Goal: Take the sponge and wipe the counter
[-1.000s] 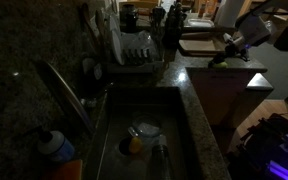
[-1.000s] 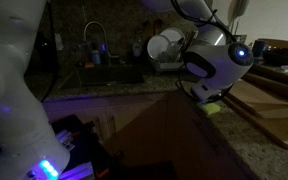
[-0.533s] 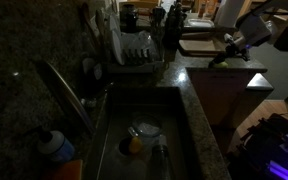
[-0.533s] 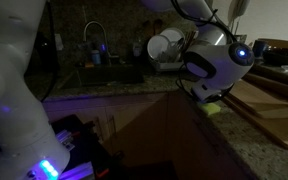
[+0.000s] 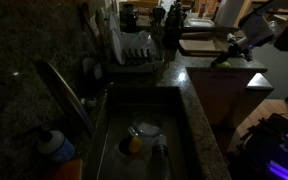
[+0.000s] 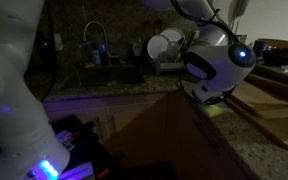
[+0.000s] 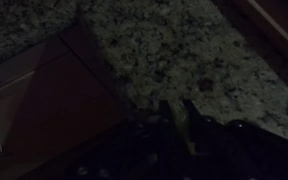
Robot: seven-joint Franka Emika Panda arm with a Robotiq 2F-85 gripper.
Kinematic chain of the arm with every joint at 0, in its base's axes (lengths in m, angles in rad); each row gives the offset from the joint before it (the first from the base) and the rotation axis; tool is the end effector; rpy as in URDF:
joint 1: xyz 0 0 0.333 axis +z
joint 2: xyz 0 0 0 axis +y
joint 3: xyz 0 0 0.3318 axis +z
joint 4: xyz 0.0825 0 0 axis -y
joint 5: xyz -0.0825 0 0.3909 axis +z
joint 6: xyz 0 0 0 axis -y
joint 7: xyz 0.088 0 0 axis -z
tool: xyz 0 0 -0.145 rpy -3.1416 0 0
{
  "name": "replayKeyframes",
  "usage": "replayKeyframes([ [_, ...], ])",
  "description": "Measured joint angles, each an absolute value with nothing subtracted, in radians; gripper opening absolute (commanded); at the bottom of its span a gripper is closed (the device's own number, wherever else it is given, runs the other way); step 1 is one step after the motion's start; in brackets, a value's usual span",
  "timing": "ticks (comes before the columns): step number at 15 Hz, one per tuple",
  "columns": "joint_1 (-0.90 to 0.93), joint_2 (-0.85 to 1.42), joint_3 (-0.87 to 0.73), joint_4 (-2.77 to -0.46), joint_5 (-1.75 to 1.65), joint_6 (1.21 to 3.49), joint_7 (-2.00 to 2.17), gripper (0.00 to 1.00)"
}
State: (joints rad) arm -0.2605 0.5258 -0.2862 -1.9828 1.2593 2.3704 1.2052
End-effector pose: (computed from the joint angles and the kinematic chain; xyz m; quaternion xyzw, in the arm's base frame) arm 0.5542 -0.2932 0.1796 -0.2053 0.9227 0.1269 0.3008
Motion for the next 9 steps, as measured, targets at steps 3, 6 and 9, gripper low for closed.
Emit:
replayKeyframes([
  [3, -0.266, 0.524, -0.297, -1.989, 1.271, 2.371, 1.205, 0.05],
  [6, -0.272, 0.523, -0.302, -1.995, 1.296, 2.371, 1.203, 0.05],
  [9, -0.280, 0.522, -0.306, -2.004, 1.334, 2.372, 1.189, 0.05],
])
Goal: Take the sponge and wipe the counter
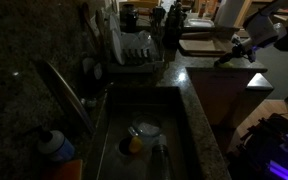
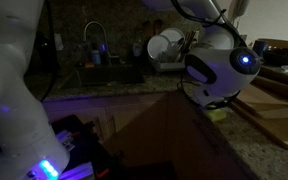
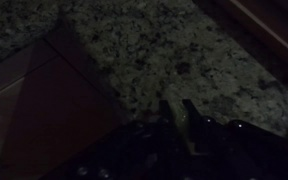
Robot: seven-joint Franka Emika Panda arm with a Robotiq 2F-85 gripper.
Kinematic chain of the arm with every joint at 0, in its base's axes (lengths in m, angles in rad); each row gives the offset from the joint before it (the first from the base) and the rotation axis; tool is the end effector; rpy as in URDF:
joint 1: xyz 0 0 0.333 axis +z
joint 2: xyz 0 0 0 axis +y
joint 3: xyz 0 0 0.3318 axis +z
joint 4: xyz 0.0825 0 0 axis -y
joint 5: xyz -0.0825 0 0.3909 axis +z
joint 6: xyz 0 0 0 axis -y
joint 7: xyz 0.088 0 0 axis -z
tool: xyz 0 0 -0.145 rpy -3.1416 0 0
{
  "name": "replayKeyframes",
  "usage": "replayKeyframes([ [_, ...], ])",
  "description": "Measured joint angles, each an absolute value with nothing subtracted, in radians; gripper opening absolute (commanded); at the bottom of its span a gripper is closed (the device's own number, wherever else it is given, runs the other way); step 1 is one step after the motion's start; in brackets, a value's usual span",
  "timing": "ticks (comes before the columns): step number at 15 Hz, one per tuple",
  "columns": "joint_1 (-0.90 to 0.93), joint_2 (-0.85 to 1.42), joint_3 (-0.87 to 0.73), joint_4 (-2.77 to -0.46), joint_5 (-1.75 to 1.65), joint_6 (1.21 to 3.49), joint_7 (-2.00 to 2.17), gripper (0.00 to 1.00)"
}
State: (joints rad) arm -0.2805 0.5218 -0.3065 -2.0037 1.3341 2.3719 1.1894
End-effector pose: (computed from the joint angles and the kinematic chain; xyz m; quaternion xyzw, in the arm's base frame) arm 0.5375 -0.3126 0.1769 -0.1619 0.9263 0.1228 0.3172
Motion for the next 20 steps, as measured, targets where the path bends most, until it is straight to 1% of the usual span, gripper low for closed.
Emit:
replayKeyframes([
  [12, -0.364, 0.529, -0.347, -2.030, 1.515, 2.373, 1.038, 0.05],
  [20, -0.437, 0.551, -0.364, -2.040, 1.740, 2.372, 0.822, 0.05],
])
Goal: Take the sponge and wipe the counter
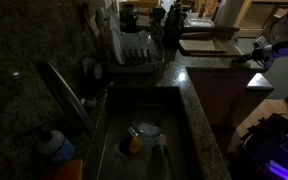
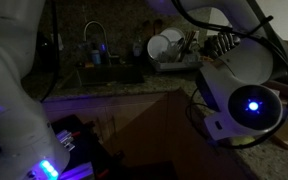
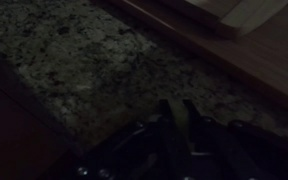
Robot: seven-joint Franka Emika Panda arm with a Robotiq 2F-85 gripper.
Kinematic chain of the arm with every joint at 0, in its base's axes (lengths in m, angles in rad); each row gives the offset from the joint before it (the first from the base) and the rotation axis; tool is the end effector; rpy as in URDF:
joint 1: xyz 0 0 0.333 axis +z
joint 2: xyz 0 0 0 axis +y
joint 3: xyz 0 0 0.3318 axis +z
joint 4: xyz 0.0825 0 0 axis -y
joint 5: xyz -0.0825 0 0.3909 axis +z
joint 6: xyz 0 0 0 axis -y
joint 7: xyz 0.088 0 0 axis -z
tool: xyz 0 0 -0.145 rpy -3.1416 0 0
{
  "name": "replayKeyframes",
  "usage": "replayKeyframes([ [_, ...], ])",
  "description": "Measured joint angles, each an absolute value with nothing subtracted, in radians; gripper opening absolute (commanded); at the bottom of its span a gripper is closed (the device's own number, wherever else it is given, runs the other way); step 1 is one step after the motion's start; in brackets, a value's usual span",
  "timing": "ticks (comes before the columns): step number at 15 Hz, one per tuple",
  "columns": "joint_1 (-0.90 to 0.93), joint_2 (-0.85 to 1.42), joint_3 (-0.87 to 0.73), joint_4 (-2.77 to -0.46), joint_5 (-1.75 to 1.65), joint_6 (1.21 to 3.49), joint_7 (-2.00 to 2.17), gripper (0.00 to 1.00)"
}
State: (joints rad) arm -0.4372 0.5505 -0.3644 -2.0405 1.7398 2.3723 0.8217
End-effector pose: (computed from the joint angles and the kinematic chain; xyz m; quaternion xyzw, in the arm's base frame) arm 0.4533 -0.4170 0.1594 -0.0584 0.9078 0.0193 0.4149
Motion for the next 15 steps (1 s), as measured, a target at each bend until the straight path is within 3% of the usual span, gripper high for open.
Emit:
replayKeyframes([
  [8, -0.532, 0.605, -0.406, -2.019, 2.040, 2.355, 0.524, 0.05],
  [15, -0.589, 0.649, -0.415, -1.911, 1.693, 2.254, 0.754, 0.05],
])
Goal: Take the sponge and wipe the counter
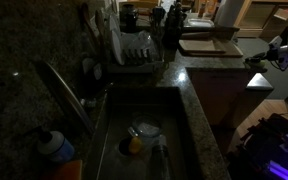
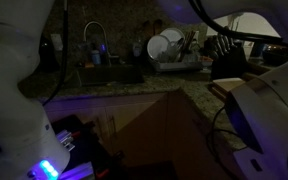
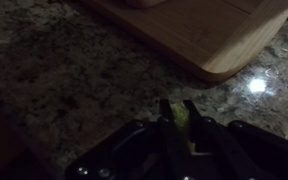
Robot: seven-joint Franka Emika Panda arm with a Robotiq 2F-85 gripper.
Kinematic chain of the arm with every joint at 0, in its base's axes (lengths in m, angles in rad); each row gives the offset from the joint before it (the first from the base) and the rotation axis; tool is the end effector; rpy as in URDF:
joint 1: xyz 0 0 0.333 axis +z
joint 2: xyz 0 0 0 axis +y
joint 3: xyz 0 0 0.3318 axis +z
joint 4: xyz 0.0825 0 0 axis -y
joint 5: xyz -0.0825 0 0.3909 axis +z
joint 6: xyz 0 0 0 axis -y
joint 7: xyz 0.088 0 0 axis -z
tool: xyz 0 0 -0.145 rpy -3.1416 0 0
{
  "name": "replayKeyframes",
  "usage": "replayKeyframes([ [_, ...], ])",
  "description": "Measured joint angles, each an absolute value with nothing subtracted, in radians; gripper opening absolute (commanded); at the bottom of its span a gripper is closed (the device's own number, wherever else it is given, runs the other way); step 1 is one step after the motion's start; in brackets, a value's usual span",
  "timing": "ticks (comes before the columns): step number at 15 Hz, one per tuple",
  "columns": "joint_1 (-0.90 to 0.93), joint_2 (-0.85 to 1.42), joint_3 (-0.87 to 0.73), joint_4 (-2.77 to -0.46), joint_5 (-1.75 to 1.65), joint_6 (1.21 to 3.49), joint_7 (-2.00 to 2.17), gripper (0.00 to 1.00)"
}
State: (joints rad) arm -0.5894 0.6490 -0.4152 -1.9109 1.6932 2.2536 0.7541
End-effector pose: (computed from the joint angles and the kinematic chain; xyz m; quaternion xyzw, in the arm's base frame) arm 0.4017 -0.5128 0.1552 -0.0659 0.9006 -0.0175 0.4293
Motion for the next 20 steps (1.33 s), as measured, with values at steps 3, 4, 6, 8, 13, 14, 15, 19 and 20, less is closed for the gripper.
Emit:
replayKeyframes([
  [3, -0.598, 0.660, -0.424, -1.863, 1.522, 2.204, 0.851, 0.05],
  [4, -0.598, 0.660, -0.425, -1.854, 1.468, 2.183, 0.869, 0.05],
  [6, -0.598, 0.659, -0.426, -1.838, 1.372, 2.130, 0.882, 0.05],
  [8, -0.595, 0.658, -0.423, -1.828, 1.313, 2.077, 0.880, 0.05],
  [13, -0.589, 0.629, -0.385, -1.812, 1.316, 1.933, 0.878, 0.05],
  [14, -0.589, 0.618, -0.375, -1.810, 1.333, 1.907, 0.875, 0.05],
  [15, -0.588, 0.605, -0.365, -1.809, 1.352, 1.880, 0.874, 0.05],
  [19, -0.553, 0.577, -0.338, -1.807, 1.350, 1.802, 0.874, 0.05],
  [20, -0.533, 0.579, -0.336, -1.809, 1.328, 1.791, 0.875, 0.05],
])
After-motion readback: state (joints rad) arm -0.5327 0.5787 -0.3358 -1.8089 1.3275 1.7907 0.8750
